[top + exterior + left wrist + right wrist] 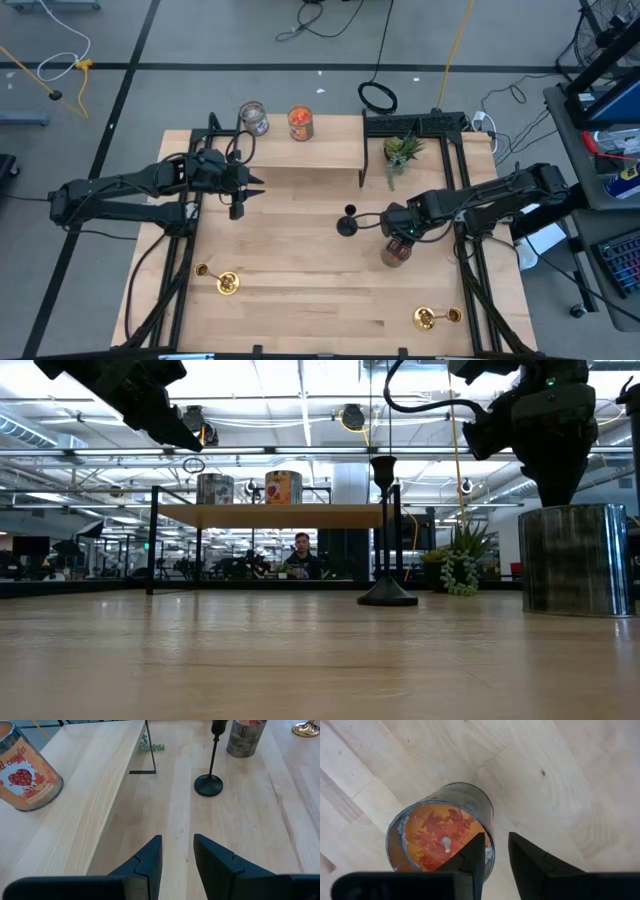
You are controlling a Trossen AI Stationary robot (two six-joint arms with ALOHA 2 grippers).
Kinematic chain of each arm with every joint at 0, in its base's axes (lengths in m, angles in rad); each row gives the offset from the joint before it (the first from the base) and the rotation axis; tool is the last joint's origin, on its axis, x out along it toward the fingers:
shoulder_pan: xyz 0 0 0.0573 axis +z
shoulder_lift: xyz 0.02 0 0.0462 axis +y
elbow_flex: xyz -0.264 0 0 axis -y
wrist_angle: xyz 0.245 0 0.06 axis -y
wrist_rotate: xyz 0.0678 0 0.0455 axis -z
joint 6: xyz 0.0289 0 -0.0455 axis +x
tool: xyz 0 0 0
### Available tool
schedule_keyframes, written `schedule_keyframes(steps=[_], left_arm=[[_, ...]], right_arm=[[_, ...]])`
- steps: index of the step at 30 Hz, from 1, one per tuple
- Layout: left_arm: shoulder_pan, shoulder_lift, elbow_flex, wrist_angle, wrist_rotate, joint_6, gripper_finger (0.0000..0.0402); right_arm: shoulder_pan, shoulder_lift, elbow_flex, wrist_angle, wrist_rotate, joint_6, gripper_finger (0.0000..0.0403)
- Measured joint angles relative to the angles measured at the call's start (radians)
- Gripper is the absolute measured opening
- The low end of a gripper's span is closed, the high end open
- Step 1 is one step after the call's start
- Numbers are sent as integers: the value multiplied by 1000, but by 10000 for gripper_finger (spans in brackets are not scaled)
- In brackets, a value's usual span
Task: Pick & Place candle stick holders
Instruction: Put the orange scented candle on the shelf
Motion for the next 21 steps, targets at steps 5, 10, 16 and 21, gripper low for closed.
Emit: schedule_keyframes(steps=[5, 10, 16, 21], left_arm=[[0, 0, 0, 0, 0, 0, 118], [0, 0, 0, 1, 0, 0, 118], [0, 0, 0, 5, 0, -1, 118], [0, 0, 0, 2, 0, -2, 118]], right_arm=[[0, 0, -59, 18, -24, 18, 82], [-1, -2, -81, 55, 6, -23, 81], [-23, -10, -82, 57, 4, -25, 55], [-39, -10, -82, 57, -30, -36, 10]])
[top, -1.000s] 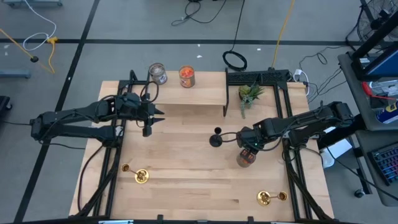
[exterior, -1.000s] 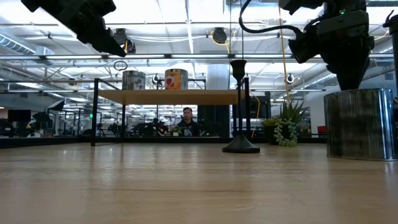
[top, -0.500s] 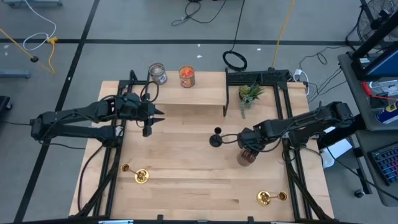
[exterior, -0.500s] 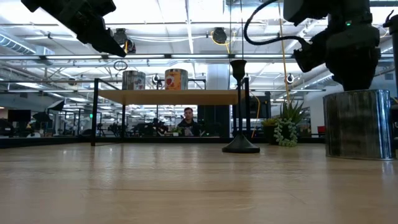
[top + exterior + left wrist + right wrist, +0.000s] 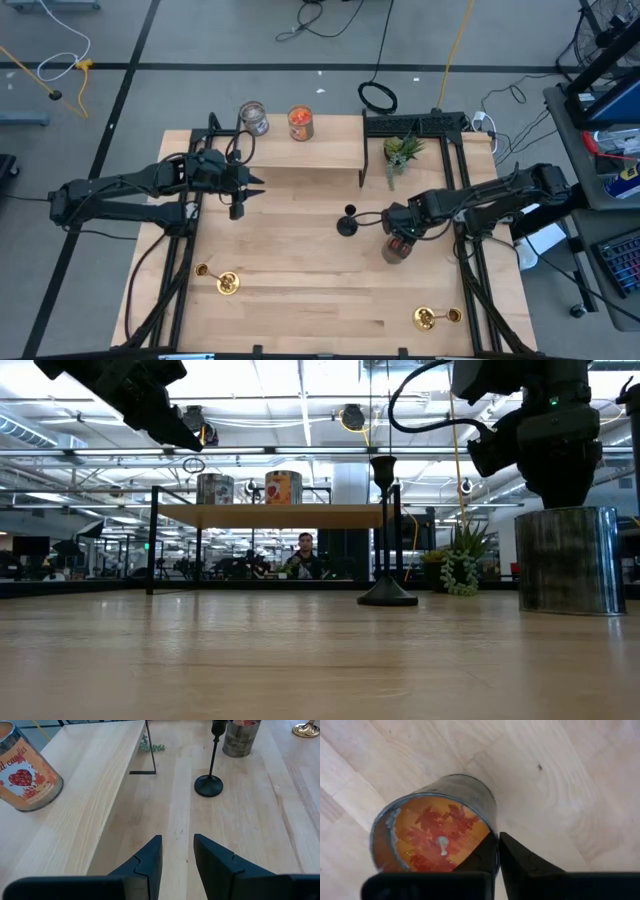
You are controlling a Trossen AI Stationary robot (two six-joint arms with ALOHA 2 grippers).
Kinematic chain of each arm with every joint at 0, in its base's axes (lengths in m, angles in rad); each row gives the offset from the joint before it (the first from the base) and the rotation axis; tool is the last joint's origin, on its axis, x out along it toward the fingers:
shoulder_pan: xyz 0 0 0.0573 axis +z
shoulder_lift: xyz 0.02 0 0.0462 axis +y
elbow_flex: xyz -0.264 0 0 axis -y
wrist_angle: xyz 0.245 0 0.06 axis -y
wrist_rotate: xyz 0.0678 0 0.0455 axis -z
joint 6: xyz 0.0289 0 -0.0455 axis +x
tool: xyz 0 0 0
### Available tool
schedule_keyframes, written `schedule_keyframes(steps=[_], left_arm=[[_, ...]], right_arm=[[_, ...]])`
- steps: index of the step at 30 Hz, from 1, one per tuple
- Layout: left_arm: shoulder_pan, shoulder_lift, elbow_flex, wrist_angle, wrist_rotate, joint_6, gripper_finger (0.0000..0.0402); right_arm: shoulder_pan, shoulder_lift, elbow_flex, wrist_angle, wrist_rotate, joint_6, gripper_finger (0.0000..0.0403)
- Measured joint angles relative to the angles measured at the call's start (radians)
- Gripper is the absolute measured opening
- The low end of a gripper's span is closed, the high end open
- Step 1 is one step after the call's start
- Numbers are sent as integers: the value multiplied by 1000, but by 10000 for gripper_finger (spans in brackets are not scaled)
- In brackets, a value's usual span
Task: Pick & Place candle stick holders
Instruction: Put the orange scented candle on the shelf
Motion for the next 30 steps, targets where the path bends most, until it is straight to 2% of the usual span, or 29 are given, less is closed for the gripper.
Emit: schedule_keyframes(steps=[9, 14, 18, 22, 27, 30], left_arm=[[0, 0, 0, 8, 0, -1, 118], [0, 0, 0, 12, 0, -1, 118], [0, 0, 0, 12, 0, -1, 118], [0, 0, 0, 11, 0, -1, 118], [0, 0, 0, 12, 0, -2, 118], [0, 0, 0, 13, 0, -17, 118]], right_arm=[[0, 0, 30, 56, -39, -15, 4], [0, -2, 112, 170, -21, -119, 3], [0, -2, 228, 160, -12, -195, 2], [-3, -2, 348, 78, 6, -225, 2], [-51, 24, 501, -165, 91, -221, 1], [-90, 45, 572, -254, 101, -250, 1]])
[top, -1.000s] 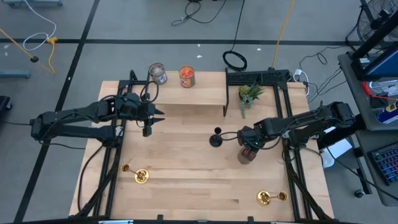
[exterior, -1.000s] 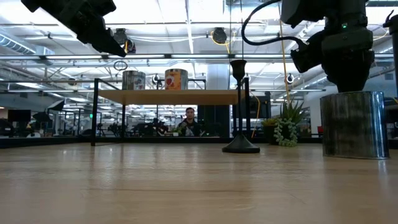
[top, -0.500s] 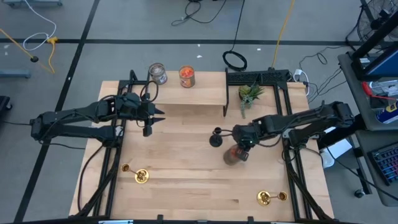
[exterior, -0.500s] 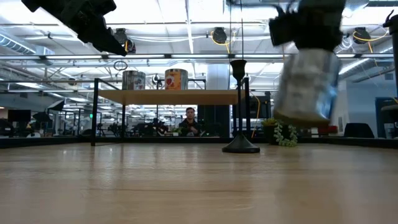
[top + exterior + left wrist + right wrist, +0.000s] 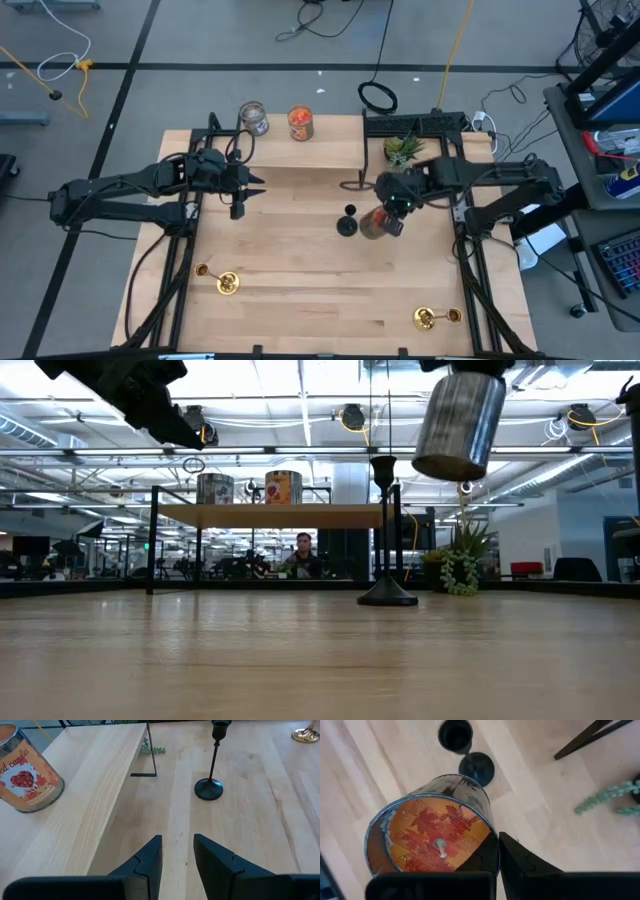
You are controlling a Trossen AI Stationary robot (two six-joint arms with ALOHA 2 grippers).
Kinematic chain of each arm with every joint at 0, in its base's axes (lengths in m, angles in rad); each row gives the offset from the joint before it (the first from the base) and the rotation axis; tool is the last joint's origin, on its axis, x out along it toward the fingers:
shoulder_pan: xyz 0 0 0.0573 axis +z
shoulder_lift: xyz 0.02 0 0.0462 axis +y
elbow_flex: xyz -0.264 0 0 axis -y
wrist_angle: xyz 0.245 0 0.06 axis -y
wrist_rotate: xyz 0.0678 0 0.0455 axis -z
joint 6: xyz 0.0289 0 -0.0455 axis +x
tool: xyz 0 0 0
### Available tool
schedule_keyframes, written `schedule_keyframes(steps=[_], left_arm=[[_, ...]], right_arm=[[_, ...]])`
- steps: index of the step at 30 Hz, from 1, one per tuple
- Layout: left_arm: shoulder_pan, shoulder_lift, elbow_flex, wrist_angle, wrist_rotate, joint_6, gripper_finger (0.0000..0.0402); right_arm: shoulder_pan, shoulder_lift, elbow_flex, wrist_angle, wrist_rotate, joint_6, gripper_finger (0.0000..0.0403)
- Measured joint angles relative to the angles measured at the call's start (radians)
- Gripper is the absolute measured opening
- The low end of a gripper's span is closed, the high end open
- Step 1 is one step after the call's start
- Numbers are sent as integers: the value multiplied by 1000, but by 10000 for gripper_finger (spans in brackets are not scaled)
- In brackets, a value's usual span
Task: Pick & Place candle stick holders
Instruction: Put the orange scented candle on the shelf
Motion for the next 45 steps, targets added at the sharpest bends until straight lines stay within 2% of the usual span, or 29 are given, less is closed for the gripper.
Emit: schedule_keyframes(steps=[4, 7, 10, 15, 18, 23, 25, 27, 29, 34, 38, 45], left_arm=[[0, 0, 0, 2, 0, -18, 118], [0, 0, 0, 9, 0, -32, 118], [0, 0, 0, 19, 0, -44, 118], [0, 0, 0, 23, 0, -64, 118], [0, 0, 0, 25, 0, -72, 118], [0, 0, 0, 31, 0, -84, 118], [0, 0, 0, 40, 0, -88, 118], [0, 0, 0, 51, 0, -90, 118], [0, 0, 0, 63, 0, -86, 118], [0, 0, 0, 89, 0, -75, 118], [0, 0, 0, 95, 0, -75, 118], [0, 0, 0, 92, 0, -59, 118]], right_arm=[[-76, 28, 82, -122, 29, -85, 1], [-145, 58, 118, -127, 135, -236, 1], [-222, 73, 127, -8, 204, -404, 2], [-338, 99, 127, 209, 106, -632, 2], [-395, 103, 127, 311, 126, -708, 3], [-490, 126, 125, 505, 176, -769, 3], [-513, 141, 129, 616, 141, -801, 3], [-533, 150, 127, 647, 66, -829, 2], [-533, 177, 132, 680, 53, -854, 2], [-567, 279, 248, 489, 94, -819, 1], [-591, 341, 305, 429, 124, -810, 1], [-629, 386, 333, 437, 98, -794, 1]])
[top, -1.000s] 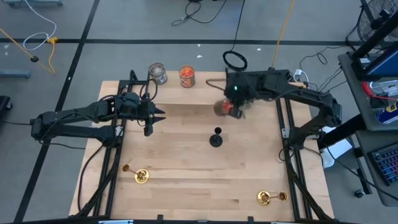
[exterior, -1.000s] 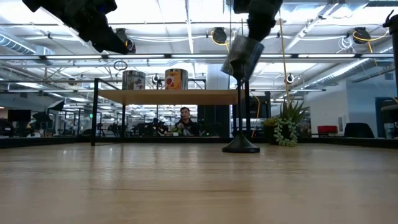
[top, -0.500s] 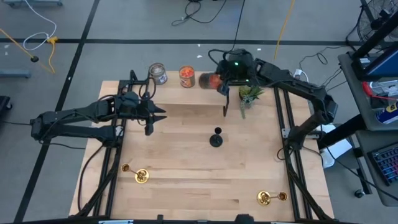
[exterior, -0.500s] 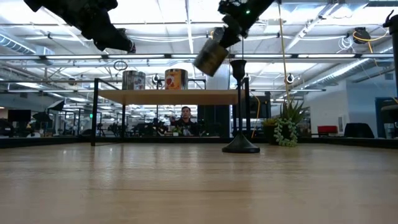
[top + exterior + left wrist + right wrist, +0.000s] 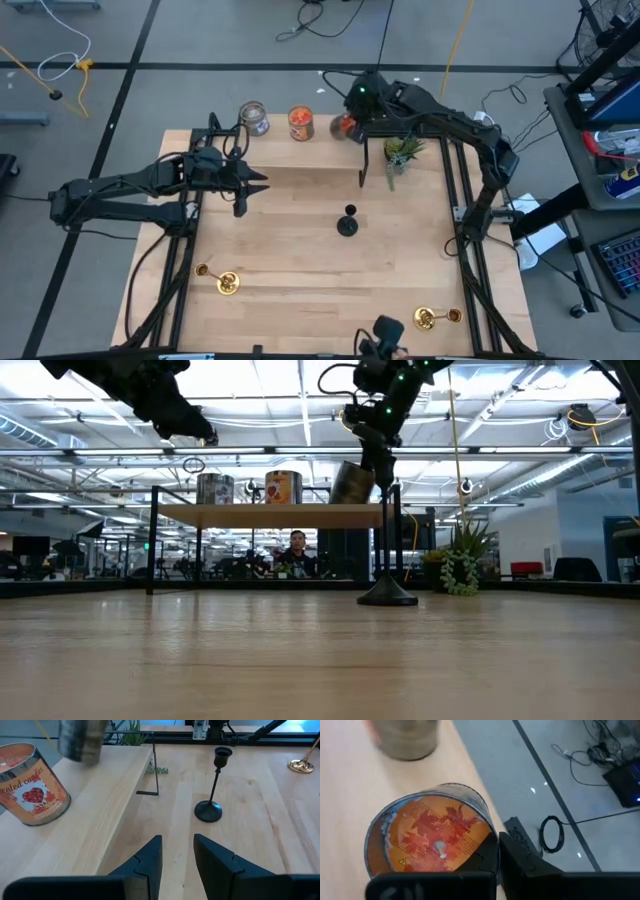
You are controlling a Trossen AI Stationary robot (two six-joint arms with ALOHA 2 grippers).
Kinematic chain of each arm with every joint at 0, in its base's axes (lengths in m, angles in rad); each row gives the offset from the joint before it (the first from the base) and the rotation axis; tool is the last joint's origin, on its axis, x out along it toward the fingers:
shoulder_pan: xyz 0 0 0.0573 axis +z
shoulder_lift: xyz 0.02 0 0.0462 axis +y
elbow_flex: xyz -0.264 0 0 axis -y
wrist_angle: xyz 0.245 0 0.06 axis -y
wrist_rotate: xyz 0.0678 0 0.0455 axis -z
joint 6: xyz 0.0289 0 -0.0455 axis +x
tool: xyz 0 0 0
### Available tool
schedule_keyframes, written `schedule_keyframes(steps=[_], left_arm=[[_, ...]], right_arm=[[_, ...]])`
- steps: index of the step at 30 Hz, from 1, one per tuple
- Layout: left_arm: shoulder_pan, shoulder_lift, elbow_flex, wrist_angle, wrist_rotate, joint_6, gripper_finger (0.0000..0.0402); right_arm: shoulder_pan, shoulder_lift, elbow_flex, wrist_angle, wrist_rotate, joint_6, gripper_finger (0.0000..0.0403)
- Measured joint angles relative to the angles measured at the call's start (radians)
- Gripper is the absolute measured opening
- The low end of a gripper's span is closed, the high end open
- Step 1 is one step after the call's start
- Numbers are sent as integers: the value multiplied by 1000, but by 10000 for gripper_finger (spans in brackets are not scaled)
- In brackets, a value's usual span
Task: Pick & Place candle stick holders
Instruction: Put the orange scented candle on the shelf
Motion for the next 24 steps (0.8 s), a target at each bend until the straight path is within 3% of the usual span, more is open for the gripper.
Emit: schedule_keyframes(steps=[24], left_arm=[[0, 0, 0, -1, 0, 10, 118]], right_arm=[[-40, 1, 1, 68, -9, 33, 51]])
